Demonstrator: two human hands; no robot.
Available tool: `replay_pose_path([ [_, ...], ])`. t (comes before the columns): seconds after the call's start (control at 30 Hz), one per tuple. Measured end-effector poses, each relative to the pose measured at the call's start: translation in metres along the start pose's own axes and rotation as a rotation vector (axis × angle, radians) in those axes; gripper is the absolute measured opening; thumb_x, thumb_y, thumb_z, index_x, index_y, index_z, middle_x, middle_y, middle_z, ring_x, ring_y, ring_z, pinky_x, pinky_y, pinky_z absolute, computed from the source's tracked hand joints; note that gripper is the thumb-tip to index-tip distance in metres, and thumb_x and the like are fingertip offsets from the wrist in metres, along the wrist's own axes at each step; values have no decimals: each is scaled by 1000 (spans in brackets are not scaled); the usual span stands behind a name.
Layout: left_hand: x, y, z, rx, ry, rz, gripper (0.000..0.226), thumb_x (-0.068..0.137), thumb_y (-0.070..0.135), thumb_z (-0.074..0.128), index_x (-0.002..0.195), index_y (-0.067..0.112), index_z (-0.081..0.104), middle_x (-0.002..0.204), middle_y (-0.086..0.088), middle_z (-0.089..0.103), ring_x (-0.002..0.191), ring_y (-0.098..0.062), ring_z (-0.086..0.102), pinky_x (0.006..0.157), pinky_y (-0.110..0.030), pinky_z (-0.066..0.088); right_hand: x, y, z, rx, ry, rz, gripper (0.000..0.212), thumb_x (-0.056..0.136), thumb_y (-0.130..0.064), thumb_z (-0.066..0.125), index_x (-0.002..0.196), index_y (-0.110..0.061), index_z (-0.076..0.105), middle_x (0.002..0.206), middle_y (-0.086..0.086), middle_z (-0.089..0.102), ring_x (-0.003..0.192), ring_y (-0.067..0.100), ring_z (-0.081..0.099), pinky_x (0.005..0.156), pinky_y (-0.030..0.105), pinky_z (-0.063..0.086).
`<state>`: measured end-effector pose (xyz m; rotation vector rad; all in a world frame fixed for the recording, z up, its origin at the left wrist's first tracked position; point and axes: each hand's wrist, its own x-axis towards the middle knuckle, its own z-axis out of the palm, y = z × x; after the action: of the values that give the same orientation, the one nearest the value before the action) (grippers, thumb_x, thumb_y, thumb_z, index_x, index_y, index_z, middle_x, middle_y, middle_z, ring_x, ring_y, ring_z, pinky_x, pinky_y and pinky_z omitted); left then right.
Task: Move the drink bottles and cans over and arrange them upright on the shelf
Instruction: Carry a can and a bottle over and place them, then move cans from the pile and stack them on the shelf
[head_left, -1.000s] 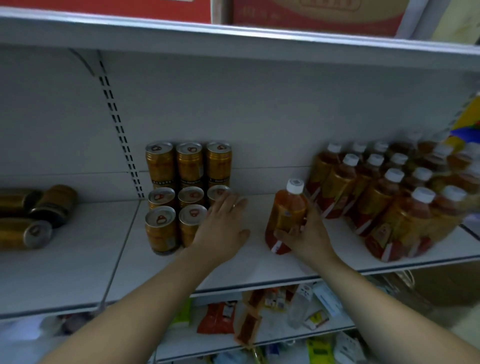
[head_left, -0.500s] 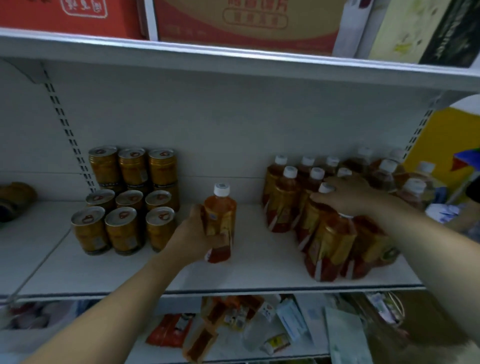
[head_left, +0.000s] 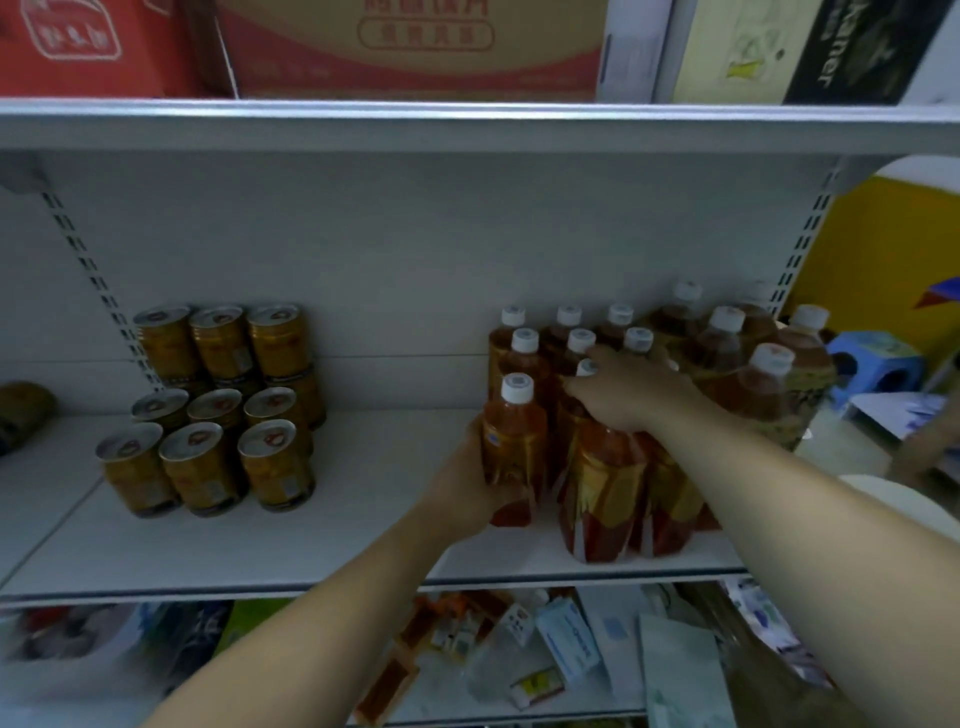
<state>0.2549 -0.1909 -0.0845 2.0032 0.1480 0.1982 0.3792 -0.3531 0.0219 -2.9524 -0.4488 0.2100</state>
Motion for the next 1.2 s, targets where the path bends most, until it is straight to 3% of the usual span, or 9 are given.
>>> replay_pose_path([
  [0.23, 23, 9, 16, -48, 7, 42, 90, 74, 12, 75, 144, 28, 20, 139, 4, 45, 128, -15, 43, 107, -41, 37, -8, -1, -1, 61, 38, 33, 80, 68, -77, 28, 137, -36, 34, 148, 18, 28, 133, 45, 23, 101, 60, 29],
  [0.4, 23, 18, 12, -45, -12, 74, 90, 71, 10, 78, 141, 27, 23, 138, 2, 46, 128, -13, 44, 106, -39, 39, -12, -4, -2, 73, 47, 39, 83, 65, -79, 31, 137, -36, 33, 149, 19, 28, 133, 45, 23, 100, 59, 30],
  [0.53, 9, 30, -16, 149, -166, -19, 100, 73, 32, 78, 141, 45, 6, 133, 13, 43, 118, 5, 44, 91, -4, 34, -15, -10, -17, 14, -60, -50, 88, 66, -81, 30, 135, -29, 42, 141, 13, 43, 128, 39, 38, 102, 53, 32],
  [0.6, -4, 30, -41, 350, -153, -78, 98, 75, 51, 70, 148, 34, 7, 151, 8, 26, 134, -7, 31, 102, -16, 21, -20, -18, -28, 0, -41, -107, 88, 70, -84, 32, 135, -26, 45, 139, 10, 48, 123, 34, 45, 101, 47, 36],
  [0.67, -21, 28, -75, 519, -87, -93, 93, 80, 53, 64, 150, 26, 9, 156, 3, 17, 140, -18, 23, 104, -22, 19, -26, -35, -37, 9, 61, -168, 87, 73, -82, 36, 139, -25, 41, 140, 7, 48, 124, 33, 46, 100, 45, 38],
  [0.83, -73, 24, -176, 709, 6, -126, 60, 87, 42, 57, 139, 21, 36, 138, -5, 45, 125, -26, 45, 101, -35, 38, -45, -141, -34, -5, 96, -383, 75, 84, -66, 46, 143, -20, 35, 144, 11, 42, 126, 34, 43, 102, 43, 39],
  [0.93, -112, 13, -232, 721, 78, -85, 40, 87, 32, 55, 125, 25, 48, 118, 14, 47, 111, -13, 50, 86, -29, 41, -63, -224, -15, -35, 74, -488, 75, 85, -64, 50, 145, -21, 35, 147, 10, 40, 129, 33, 42, 103, 41, 38],
  [1.03, -156, -10, -286, 662, 134, -135, 50, 85, 39, 63, 131, 27, 47, 134, 6, 48, 119, -19, 49, 91, -30, 41, -80, -301, 12, -26, 38, -573, 68, 80, -65, 52, 135, -25, 46, 138, 7, 50, 118, 30, 52, 93, 38, 45],
  [1.2, -227, -64, -384, 727, 222, -365, 74, 86, 48, 59, 147, 24, 24, 155, -1, 23, 136, -21, 32, 102, -28, 31, -106, -422, 50, -19, -34, -678, 52, 84, -62, 52, 124, -28, 51, 125, 2, 58, 94, 20, 56, 63, 29, 41],
])
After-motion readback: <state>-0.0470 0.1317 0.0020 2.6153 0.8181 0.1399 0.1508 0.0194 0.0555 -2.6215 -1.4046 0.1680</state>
